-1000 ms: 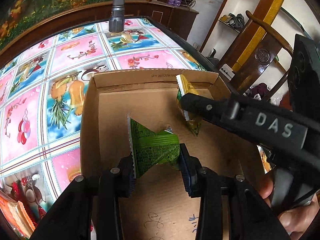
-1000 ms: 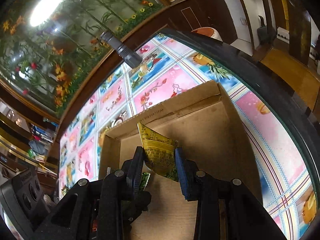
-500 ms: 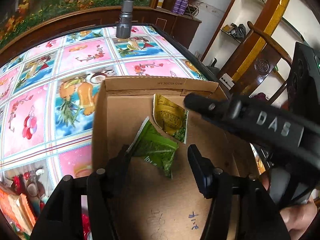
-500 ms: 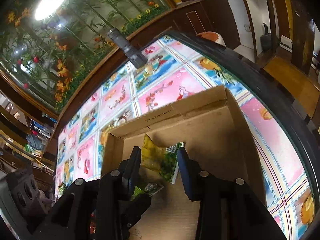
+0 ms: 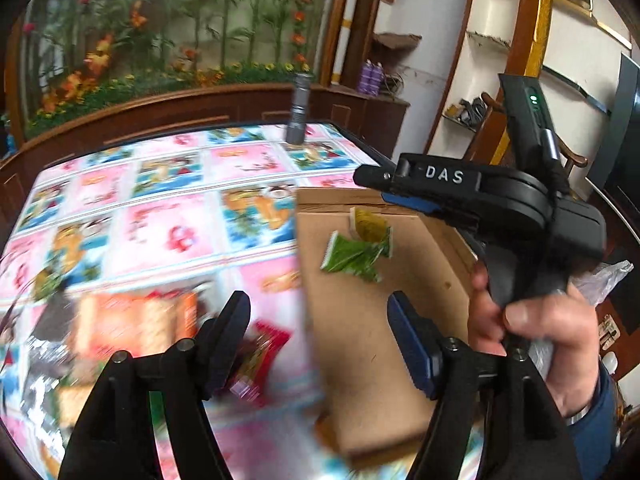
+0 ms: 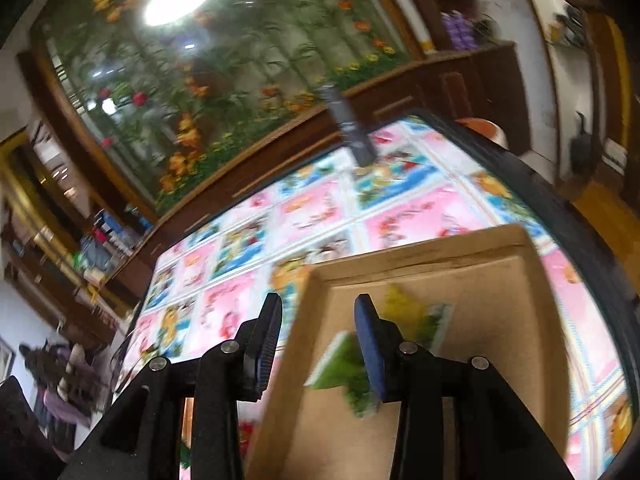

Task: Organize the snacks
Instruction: 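Move the left tool back to the snacks and grasp a green-edged cracker pack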

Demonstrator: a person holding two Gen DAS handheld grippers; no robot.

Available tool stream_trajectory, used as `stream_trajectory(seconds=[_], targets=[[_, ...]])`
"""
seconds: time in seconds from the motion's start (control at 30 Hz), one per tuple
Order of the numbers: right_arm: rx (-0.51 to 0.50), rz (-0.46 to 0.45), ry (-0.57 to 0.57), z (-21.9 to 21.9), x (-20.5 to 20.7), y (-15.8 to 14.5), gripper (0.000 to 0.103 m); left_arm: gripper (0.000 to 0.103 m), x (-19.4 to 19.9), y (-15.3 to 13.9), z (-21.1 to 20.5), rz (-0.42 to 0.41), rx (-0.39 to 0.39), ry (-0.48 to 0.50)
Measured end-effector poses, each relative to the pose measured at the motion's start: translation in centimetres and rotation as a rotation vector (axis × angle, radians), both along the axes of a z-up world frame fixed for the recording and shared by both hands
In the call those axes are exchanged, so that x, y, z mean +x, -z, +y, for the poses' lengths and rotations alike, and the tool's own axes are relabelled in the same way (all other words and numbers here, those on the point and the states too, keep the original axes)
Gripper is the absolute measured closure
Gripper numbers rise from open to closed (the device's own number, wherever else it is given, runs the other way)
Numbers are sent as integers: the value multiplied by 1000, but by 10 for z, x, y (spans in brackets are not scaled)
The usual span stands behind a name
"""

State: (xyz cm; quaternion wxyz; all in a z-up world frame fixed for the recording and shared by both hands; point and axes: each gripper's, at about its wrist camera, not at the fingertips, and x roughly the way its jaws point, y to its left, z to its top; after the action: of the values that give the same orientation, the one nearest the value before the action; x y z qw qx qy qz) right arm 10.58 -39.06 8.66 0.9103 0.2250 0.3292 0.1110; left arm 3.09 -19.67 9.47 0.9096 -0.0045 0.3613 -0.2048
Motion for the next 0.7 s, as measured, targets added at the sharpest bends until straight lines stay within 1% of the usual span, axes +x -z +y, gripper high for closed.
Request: stream_trajectory(seconds=[0.1, 0.17, 0.2, 0.27, 0.37, 0.43, 0.5, 0.53, 0.6, 0.67, 0.7], targets=[[-18, -41, -76, 29, -9, -4, 62, 33, -19, 3, 38, -13, 1, -54], [-16, -69, -128, 48, -16, -5, 61, 33, -30, 9, 68, -4, 1, -111], [-14, -85, -159, 59, -21, -6, 58, 33, -36, 12, 89, 3, -4, -159], [-13, -103, -212, 77, -27, -6, 56, 33, -41, 18, 118, 27, -27, -217], [-55, -132, -301, 107, -37, -5, 54, 33, -45, 30, 164, 81, -52, -307], [-66, -117, -372, 126, -40, -1, 53, 33, -47, 39, 187, 108, -74, -353], [-66, -82, -432, 140, -43, 8, 53, 33, -46, 44, 200, 130, -90, -386], [-76, -70, -453, 145, -44, 11, 53, 33, -43, 47, 204, 147, -114, -396], [-107, -51, -465, 153, -43, 17, 53, 33, -41, 48, 207, 159, -147, -390], [-120, -41, -451, 153, -41, 19, 53, 33, -34, 44, 201, 158, -120, -369], [-110, -31, -439, 149, -38, 20, 52, 32, -30, 41, 197, 152, -106, -356]])
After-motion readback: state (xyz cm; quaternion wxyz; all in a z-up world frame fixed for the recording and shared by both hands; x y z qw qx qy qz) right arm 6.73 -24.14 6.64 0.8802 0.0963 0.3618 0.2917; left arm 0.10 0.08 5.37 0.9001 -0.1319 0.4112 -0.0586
